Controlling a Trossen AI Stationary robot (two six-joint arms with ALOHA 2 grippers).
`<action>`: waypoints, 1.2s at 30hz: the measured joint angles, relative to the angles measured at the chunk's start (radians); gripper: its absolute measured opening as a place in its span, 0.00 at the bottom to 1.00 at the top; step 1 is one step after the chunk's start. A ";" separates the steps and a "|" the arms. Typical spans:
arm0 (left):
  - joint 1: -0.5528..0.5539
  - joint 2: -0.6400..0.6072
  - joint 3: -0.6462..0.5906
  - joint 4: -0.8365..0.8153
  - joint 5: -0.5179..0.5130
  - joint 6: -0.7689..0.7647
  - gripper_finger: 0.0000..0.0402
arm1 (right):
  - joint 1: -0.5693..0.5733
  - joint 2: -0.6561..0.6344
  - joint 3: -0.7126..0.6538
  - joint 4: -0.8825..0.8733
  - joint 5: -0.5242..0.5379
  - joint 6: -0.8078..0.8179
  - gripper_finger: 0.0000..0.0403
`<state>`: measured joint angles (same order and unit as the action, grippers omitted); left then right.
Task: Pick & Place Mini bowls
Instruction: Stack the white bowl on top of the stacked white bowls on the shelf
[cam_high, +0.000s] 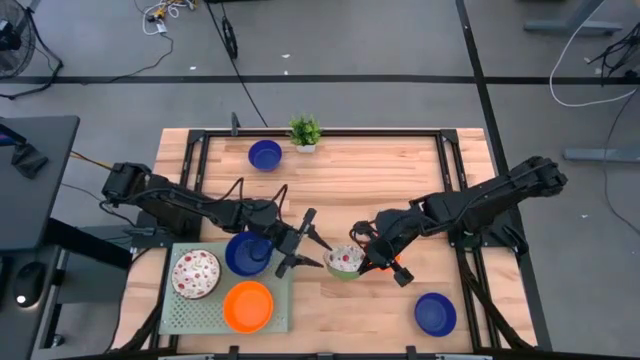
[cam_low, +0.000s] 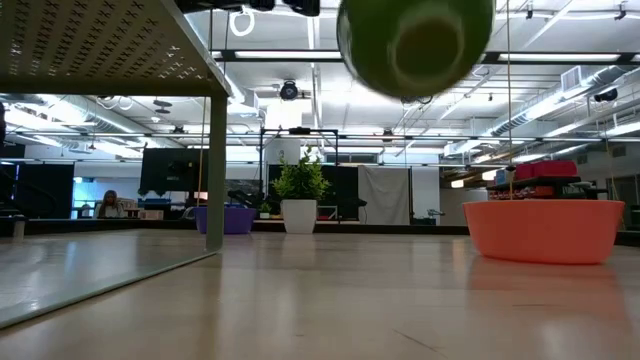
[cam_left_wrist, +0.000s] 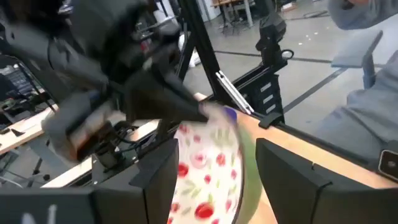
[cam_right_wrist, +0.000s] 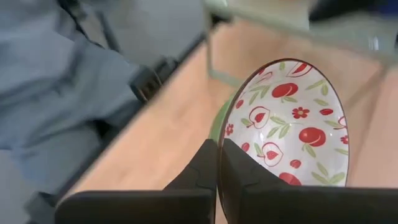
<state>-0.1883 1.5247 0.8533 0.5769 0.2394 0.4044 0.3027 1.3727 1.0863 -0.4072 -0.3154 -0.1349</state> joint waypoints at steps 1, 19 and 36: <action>0.001 0.012 0.015 -0.005 -0.002 0.005 0.55 | 0.003 0.000 -0.017 0.002 0.033 0.005 0.01; 0.019 0.172 0.199 -0.295 -0.378 0.126 0.50 | -0.002 0.020 -0.111 -0.014 0.601 -0.005 0.00; 0.082 0.202 0.206 -0.448 -0.434 0.109 0.35 | -0.033 0.073 -0.112 -0.042 0.622 -0.022 0.00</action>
<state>-0.1066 1.7264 1.0588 0.1292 -0.1949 0.5135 0.2695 1.4461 0.9741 -0.4496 0.3062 -0.1569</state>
